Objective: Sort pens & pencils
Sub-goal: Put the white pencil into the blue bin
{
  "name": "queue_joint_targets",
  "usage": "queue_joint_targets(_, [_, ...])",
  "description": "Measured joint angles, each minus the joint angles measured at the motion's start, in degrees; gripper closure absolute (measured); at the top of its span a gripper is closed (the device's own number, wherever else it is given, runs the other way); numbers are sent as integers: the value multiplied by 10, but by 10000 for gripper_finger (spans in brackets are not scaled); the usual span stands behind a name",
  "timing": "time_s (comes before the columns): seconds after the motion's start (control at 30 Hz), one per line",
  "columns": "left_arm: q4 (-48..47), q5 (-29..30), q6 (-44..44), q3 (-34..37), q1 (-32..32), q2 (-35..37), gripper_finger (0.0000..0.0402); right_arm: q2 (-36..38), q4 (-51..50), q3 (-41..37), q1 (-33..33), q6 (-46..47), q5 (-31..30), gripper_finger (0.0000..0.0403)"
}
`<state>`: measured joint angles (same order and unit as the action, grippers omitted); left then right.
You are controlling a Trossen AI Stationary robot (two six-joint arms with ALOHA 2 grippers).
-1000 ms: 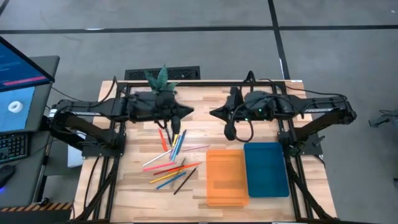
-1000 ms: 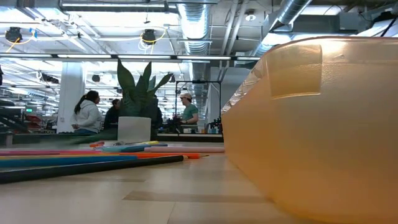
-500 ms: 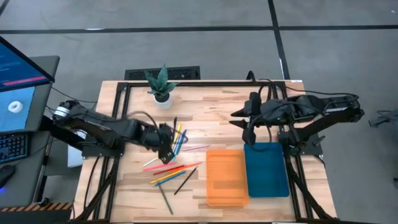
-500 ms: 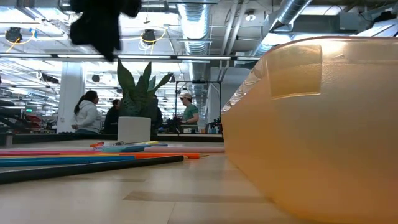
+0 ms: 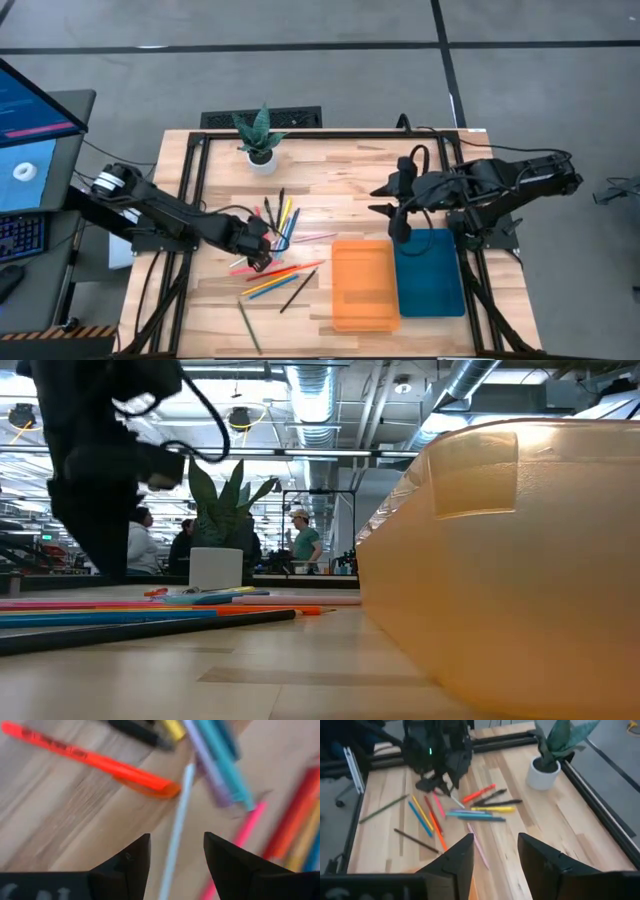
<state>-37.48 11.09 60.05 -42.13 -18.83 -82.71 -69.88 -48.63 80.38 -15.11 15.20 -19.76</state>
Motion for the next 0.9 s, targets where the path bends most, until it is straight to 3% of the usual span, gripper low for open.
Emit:
queue_joint_targets(0.3, [13,-15,-21,-7,-3,-93,242,3,-2,0,-1,12,1,230])
queue_joint_targets(0.37, [15,-28,-28,-7,1,-94,275,3,-2,0,-2,14,1,231])
queue_joint_targets(0.5, [12,-40,-29,-5,13,-88,380,3,-1,0,-2,14,2,236])
queue_joint_targets(0.73, [9,-47,-29,-12,31,-80,396,3,-2,0,-2,14,2,244])
queue_joint_targets(0.9, [1,26,-15,-46,34,-34,399,3,0,0,-2,14,2,246])
